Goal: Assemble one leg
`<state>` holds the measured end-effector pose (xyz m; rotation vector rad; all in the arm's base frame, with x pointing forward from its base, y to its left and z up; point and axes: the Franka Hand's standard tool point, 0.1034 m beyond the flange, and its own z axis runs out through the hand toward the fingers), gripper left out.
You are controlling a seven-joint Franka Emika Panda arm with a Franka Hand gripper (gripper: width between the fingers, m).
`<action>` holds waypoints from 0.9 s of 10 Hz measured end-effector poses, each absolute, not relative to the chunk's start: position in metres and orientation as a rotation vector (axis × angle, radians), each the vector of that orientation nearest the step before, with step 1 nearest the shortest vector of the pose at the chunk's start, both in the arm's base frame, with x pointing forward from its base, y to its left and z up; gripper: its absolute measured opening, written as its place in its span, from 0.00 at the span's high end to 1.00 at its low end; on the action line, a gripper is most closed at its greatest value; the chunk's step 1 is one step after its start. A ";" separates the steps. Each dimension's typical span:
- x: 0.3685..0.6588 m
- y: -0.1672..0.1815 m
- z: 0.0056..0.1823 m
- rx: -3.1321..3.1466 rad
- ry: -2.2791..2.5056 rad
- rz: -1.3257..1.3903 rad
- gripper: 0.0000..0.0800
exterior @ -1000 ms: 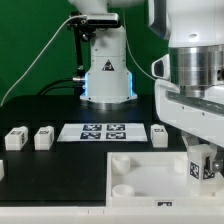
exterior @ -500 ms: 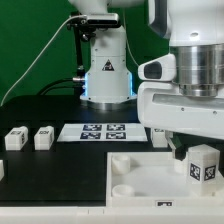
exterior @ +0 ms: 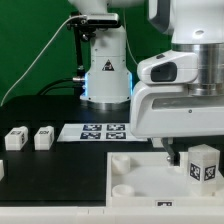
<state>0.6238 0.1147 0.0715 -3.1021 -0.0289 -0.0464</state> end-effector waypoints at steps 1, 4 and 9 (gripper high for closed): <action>0.624 0.113 0.072 -3.102 -0.115 -0.048 0.19; 0.624 0.111 0.071 -3.085 -0.403 -0.057 0.19; 0.624 0.110 0.071 -3.088 -0.382 -0.056 0.63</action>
Offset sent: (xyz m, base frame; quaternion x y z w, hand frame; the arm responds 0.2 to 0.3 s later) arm 0.0000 0.0000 0.0000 0.0000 0.0000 -0.1790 0.9838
